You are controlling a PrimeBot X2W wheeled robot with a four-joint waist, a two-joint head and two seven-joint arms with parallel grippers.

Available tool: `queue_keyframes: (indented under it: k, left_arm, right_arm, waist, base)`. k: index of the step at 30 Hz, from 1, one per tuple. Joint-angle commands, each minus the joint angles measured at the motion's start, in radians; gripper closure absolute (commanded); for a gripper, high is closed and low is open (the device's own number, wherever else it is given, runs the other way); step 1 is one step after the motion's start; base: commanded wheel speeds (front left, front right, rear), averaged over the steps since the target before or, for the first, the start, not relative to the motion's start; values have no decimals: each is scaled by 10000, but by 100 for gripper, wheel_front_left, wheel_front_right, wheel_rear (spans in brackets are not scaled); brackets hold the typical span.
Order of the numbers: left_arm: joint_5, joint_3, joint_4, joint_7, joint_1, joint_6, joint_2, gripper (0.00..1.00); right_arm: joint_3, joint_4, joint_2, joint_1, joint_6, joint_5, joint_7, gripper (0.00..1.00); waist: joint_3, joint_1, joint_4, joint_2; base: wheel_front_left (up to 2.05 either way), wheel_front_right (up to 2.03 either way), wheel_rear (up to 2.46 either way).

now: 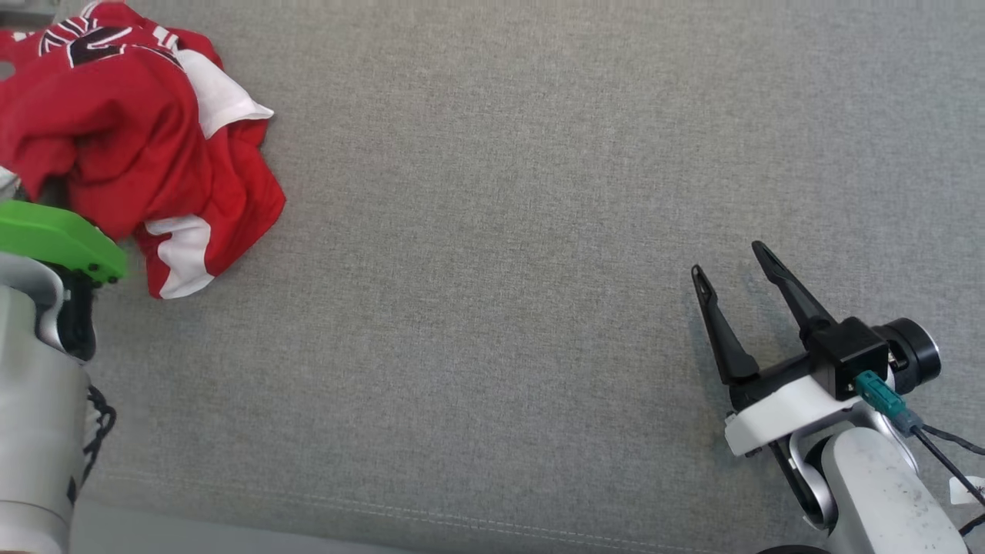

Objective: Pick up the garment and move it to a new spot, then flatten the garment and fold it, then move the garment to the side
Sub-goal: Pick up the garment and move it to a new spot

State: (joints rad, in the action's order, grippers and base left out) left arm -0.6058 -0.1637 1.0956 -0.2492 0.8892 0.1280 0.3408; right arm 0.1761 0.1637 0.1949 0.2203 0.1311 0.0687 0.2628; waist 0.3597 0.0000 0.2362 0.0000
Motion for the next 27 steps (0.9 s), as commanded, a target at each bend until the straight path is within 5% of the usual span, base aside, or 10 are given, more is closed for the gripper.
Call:
queue_keyframes:
  k: [1, 9, 15, 27]
  left_arm:
    - [157, -13, -164, -79, 219, 26, 185, 100]
    - [494, -540, -2108, 577, 1164, 33, 1029, 100]
    - [213, -1134, -4554, 1882, 1114, 37, 984, 100]
    - [-546, -2940, -9783, 4444, -552, -425, -782, 100]
  right_arm:
    - [0, 26, -60, -161, -6, 109, 33, 0]
    - [-152, 10, -564, -475, -8, 201, 31, 0]
    - [-359, -48, -882, -645, -8, 262, 31, 0]
    - [-649, -127, -1305, -552, -6, 363, 31, 0]
  waist:
    - [-385, 0, -63, 0]
    - [-1056, 0, -735, 0]
    - [-1247, 0, -1377, 0]
    - [-1095, 0, -3295, 0]
  base:
    - [0, 0, 0]
    - [0, 0, 0]
    - [0, 0, 0]
    - [0, 0, 0]
